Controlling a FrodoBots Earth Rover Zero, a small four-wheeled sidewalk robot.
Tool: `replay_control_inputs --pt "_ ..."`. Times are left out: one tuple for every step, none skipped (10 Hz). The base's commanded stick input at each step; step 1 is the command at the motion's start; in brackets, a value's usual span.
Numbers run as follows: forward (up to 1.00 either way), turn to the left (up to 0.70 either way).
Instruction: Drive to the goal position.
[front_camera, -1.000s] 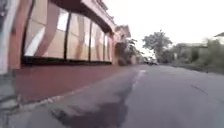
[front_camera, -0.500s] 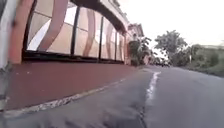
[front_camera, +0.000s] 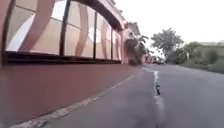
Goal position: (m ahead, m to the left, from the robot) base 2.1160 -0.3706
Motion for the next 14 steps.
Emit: replay_control_inputs --pt "1.00 -0.40" --pt "1.00 -0.40" --pt "1.00 -0.40" --pt "1.00 -0.40" --pt "1.00 -0.40" --pt "1.00 -0.40" --pt "1.00 -0.40" --pt "1.00 -0.40" --pt "1.00 -0.40" --pt "1.00 -0.33" --pt "1.00 -0.25" --pt "1.00 -0.18" --pt "1.00 -0.11" --pt "1.00 -0.03"
